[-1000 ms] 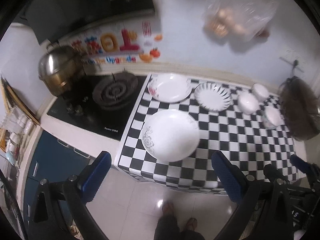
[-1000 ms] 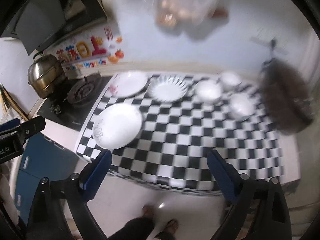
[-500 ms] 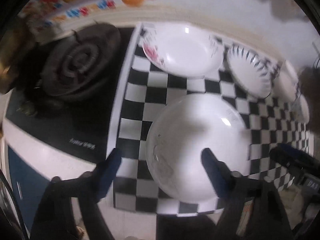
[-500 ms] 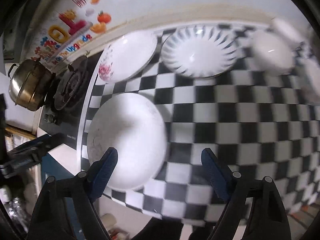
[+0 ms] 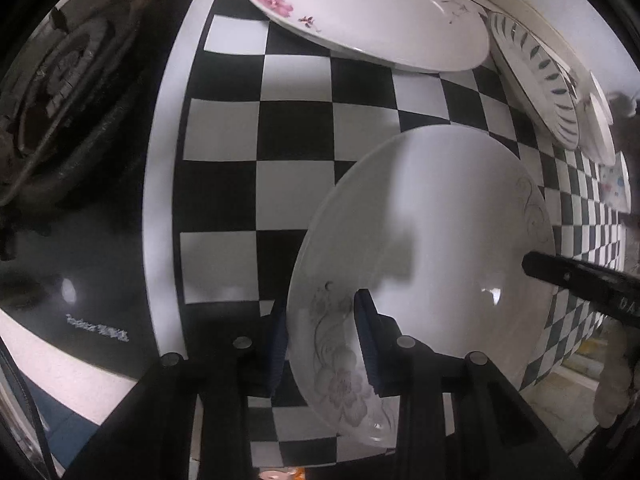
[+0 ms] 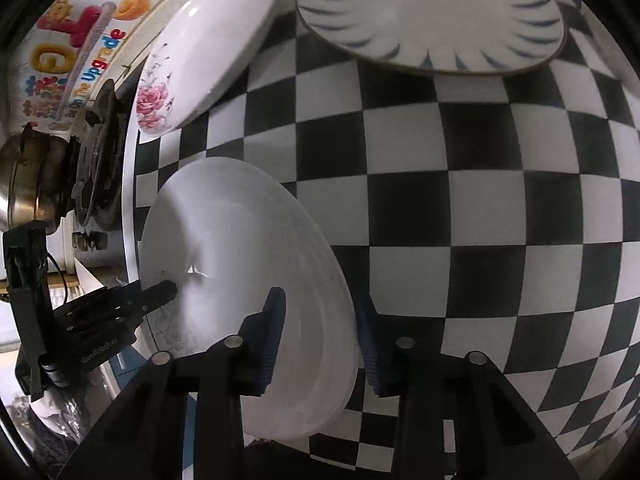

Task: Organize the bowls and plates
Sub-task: 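Close both grippers on the grey-floral plate rim and lift it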

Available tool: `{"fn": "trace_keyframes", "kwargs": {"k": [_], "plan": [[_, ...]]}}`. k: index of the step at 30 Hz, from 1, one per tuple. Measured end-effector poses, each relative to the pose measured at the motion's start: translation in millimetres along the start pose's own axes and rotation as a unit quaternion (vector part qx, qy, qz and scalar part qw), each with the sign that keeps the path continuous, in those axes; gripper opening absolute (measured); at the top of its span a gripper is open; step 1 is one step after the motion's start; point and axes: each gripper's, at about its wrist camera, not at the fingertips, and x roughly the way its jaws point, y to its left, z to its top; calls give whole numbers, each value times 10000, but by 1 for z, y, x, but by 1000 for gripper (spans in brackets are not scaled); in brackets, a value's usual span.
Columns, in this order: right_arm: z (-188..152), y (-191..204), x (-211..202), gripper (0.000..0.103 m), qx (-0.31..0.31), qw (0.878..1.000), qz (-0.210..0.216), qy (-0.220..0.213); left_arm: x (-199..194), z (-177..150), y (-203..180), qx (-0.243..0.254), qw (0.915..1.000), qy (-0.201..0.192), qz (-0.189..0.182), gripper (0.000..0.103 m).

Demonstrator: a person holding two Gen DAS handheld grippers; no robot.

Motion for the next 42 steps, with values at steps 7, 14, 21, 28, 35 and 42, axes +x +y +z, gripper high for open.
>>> {"fn": "trace_keyframes", "kwargs": {"k": [7,14,21,28,35,42], "plan": [[5,-8,8,20,99,9997,105,194,0,-4,9,-271,9994,-85,-177,29],[3,-6,8,19,-91,9997,124,215,-6,-4,8,-351,9993,-146,-27,29],[-2,-16,-1,19,-111,9988,86,460,-12,-4,-7,-323,9992,-244,34,29],[-10,-30,-22,19,-162,9992,113,351,-24,-12,-22,-230,9993,-278,5,29],[-19,-63,-58,19,-11,9998,97,162,-36,-10,-53,21,9995,-287,-94,29],[-26,-110,-90,19,225,9997,84,-9,-29,-13,-98,277,9993,-230,-128,29]]}}
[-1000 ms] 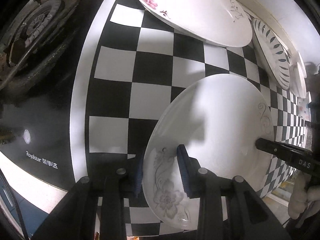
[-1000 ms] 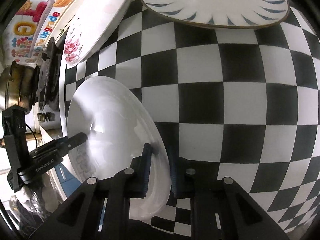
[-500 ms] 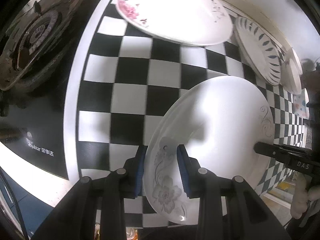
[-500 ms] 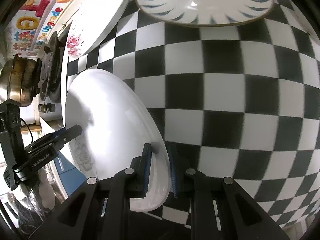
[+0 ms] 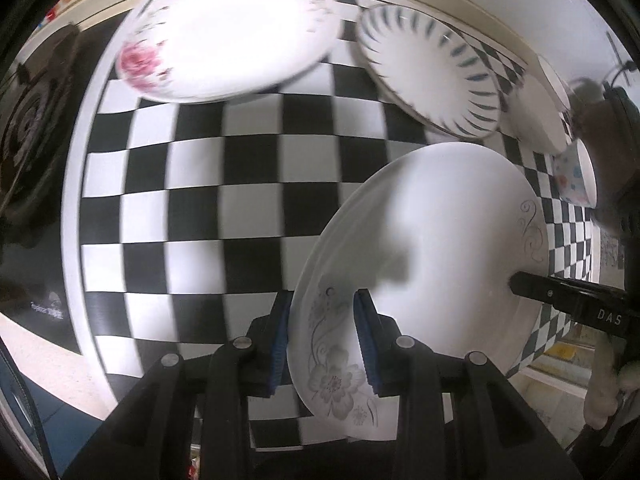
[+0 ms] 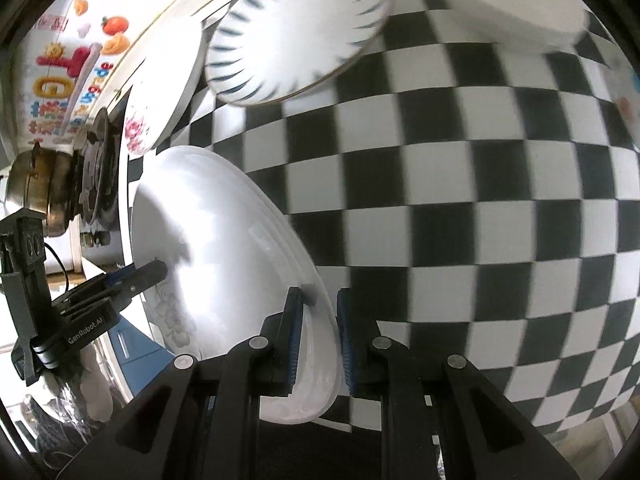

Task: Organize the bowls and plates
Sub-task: 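Close both grippers on the grey-floral plate rim and lift it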

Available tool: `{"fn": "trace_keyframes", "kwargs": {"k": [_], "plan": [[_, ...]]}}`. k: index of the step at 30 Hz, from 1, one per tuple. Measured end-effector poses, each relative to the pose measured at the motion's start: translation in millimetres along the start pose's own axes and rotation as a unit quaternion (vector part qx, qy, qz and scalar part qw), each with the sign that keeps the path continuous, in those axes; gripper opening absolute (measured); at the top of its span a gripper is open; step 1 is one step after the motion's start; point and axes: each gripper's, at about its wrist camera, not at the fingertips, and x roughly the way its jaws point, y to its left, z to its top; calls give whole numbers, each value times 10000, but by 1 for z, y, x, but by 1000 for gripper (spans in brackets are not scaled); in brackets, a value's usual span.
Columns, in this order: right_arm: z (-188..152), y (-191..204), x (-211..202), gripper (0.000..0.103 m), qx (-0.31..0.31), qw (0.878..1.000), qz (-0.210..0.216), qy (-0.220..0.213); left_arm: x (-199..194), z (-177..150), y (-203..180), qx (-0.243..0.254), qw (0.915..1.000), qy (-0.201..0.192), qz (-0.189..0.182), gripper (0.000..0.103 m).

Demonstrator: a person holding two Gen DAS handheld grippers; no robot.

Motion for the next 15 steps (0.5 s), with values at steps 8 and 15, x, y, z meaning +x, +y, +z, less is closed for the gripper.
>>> {"fn": "trace_keyframes", "kwargs": {"k": [8,15], "plan": [[-4,-38,-11,19,236,9997,-49,-63,23,13,-46,174,9997,182,75,29],[-3,-64,-2,19,404,9992,-65,24,41,15,-61,237,9989,335,215,29]]}}
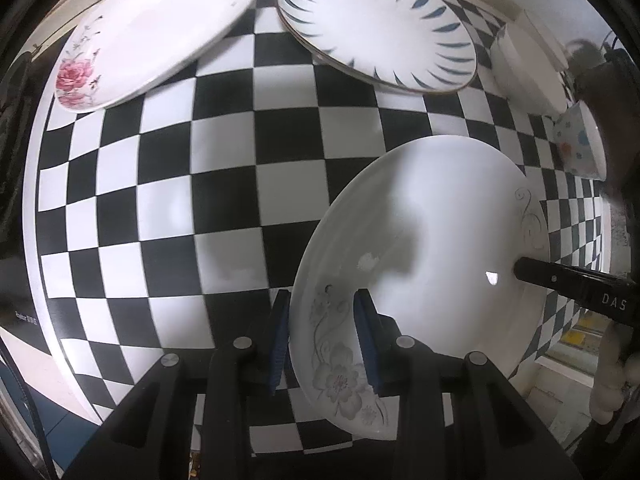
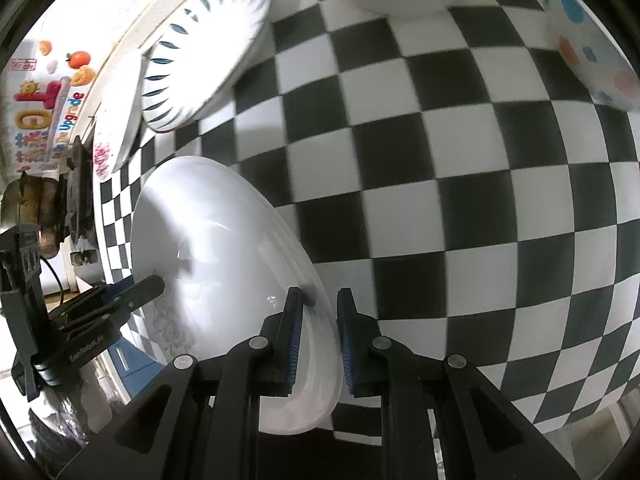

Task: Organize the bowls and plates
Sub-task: 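Close both grippers on the grey-floral plate rim and lift it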

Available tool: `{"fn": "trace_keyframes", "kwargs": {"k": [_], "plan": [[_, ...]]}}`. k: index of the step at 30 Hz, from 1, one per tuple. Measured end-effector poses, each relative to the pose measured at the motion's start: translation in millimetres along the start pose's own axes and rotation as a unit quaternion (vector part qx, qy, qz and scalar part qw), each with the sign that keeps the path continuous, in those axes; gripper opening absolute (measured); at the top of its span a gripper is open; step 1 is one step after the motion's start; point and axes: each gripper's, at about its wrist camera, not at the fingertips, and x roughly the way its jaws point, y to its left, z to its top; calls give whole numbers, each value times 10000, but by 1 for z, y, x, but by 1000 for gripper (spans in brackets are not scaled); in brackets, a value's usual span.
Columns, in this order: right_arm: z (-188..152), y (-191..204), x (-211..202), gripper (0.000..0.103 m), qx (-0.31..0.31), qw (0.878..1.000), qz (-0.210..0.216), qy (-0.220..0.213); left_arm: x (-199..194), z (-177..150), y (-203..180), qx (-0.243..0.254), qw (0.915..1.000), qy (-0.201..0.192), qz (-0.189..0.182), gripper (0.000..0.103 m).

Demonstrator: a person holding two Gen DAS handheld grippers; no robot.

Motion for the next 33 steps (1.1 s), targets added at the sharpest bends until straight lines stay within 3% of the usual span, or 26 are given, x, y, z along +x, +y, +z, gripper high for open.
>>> {"fn": "trace_keyframes", "kwargs": {"k": [8,14,24,33], "plan": [[3,-20,8,19,18,9999,-53,112,7,5,-8,10,9998,12,192,29],[9,-14,6,20,-140,9996,-221,60,10,5,-19,-16,9994,3,346,29],[13,-1,13,23,-185,9992,-320,156,10,-3,-19,-207,9993,-28,296,29],[5,4,3,23,-217,9988,-421,89,-15,-18,-10,-340,9981,-189,487,29]]}}
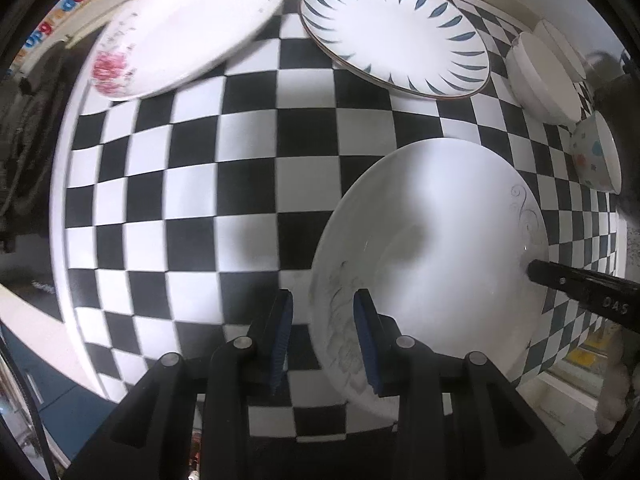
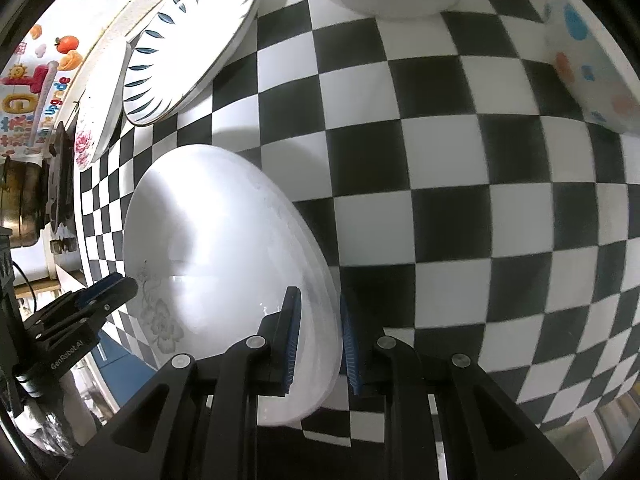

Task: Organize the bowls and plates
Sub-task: 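Close both grippers on the grey-floral plate rim and lift it, then carry the grey-floral plate with both grippers and lower it onto the pink-flower plate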

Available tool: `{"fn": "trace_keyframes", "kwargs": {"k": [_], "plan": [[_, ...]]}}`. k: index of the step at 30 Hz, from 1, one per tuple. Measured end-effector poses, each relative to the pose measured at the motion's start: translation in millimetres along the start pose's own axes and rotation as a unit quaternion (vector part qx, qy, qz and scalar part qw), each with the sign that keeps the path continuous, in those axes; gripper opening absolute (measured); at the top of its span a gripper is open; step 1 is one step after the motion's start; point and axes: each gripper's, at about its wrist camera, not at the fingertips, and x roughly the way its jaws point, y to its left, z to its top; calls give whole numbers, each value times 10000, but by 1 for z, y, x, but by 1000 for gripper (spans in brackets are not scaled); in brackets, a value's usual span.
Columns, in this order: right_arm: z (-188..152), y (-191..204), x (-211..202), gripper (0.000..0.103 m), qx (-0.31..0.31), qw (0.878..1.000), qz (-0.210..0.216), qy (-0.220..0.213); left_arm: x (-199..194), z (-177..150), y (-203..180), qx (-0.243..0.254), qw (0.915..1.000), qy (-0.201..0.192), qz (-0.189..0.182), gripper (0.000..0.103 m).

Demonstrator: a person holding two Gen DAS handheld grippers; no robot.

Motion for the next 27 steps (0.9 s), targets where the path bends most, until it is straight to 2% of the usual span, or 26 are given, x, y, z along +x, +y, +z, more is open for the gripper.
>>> {"fn": "trace_keyframes", "kwargs": {"k": [4,7,8,9,11,12,14,17,21,24,25,27], "plan": [[-11,8,-19,23,-95,9997,-150,-168,-29,-10,9,-82,9996,-276,38,29],[-14,22,-39,25,-221,9992,113,-318,-57,-10,20,-207,9975,-656,175,30],[-12,27,-45,36,-284,9986,152,-415,-64,-10,24,-281,9965,-769,190,30],[-10,36,-53,54,-372,9973,181,-607,-71,-9,31,-390,9952,-872,194,30],[-1,56,-69,75,-610,9922,293,-1046,-84,-2,44,-630,9927,-1024,114,30],[7,65,-73,78,-742,9901,355,-1137,-89,4,53,-771,9911,-1080,89,30],[27,92,-73,78,-1086,9868,471,-1108,-89,20,72,-1030,9883,-1122,92,30],[64,129,-66,78,-1430,9840,399,-981,-79,44,111,-1535,9821,-1087,-23,30],[128,187,-46,77,-1876,9790,251,-753,-57,66,164,-2306,9682,-900,-370,30],[173,225,-26,77,-2264,9713,361,-632,-35,83,193,-2715,9584,-720,-512,30],[187,238,-19,77,-2519,9647,439,-626,-27,89,200,-2808,9560,-681,-510,30],[209,258,-6,76,-2909,9541,334,-632,-15,98,211,-2935,9529,-595,-480,30]]}}
